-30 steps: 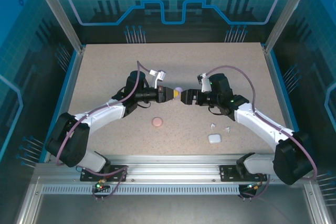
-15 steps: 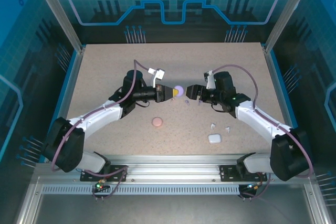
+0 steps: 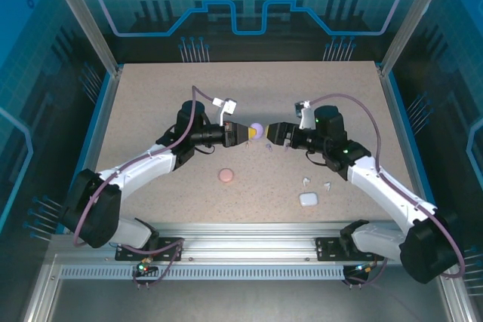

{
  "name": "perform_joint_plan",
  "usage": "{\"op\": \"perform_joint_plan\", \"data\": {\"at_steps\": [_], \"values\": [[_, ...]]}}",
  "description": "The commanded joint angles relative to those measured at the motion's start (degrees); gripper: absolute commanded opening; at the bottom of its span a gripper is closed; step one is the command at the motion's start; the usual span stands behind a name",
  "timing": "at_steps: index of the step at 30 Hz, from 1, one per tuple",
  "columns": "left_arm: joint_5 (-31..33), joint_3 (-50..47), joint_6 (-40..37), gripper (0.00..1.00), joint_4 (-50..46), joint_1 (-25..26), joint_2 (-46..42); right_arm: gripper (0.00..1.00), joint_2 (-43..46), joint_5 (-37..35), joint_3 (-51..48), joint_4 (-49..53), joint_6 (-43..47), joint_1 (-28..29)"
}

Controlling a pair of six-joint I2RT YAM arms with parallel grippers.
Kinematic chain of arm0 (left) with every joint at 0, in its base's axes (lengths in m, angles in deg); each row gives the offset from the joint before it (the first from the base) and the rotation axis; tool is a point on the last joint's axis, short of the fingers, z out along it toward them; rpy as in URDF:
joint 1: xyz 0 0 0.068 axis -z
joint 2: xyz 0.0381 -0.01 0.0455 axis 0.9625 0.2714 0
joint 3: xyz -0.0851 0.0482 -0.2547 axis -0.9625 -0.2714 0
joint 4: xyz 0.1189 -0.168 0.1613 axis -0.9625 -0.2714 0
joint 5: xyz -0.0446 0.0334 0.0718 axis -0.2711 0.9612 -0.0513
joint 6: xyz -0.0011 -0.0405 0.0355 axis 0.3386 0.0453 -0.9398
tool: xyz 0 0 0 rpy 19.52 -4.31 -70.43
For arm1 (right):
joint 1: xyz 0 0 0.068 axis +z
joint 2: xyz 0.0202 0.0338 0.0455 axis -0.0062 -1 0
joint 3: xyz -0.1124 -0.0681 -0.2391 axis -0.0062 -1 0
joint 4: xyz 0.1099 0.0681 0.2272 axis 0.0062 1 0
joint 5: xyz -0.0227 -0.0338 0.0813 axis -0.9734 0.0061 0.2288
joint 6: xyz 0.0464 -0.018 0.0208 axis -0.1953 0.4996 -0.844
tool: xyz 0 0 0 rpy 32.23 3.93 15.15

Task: Insert the wireless bluetooth earbuds into the charging case

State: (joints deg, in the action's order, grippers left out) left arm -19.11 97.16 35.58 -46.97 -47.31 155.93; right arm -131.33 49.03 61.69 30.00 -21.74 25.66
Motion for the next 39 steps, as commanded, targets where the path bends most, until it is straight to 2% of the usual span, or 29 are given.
{"op": "perform_joint_plan", "data": {"at_steps": [1, 8, 14, 24, 29, 33, 35, 39], "values": [[-1.28, 0.15, 0.64, 0.0, 2.01, 0.06, -0.53, 0.83, -2.88, 0.91, 3.55, -1.27, 0.15, 2.46], [-1.51, 0.2, 0.73, 0.0, 1.81, 0.12, -1.68, 0.81, -5.72, -2.32, 3.45, -1.15, 0.82, 2.47], [-1.73, 0.05, 0.99, 0.0, 2.1, 0.05, -2.52, 0.79, -6.01, -1.44, -1.66, -3.8, -0.54, -0.4], [-1.91, -0.06, 1.69, 0.0, 2.82, 0.13, -2.61, 0.77, -9.18, -0.14, -2.55, -6.81, -1.85, -0.51], [-1.34, -0.33, 1.63, 0.0, 2.86, 0.17, -2.53, 0.78, -6.93, 1.26, -2.73, -6.4, -1.83, -0.68], [-1.38, -0.64, 2.07, 0.0, 3.82, 0.14, -1.92, 0.78, -3.33, 5.19, -3.8, -7.96, -2.69, -2.3], [-1.55, -0.67, 2.22, 0.0, 4.27, 0.18, -1.69, 0.76, -2.84, 7.42, -3.63, -8.06, -2.8, -2.87], [-1.99, -0.68, 2.31, 0.0, 4.62, 0.19, -1.91, 0.63, -2.17, 10.31, -3.63, -8.93, -2.23, -2.89]]}}
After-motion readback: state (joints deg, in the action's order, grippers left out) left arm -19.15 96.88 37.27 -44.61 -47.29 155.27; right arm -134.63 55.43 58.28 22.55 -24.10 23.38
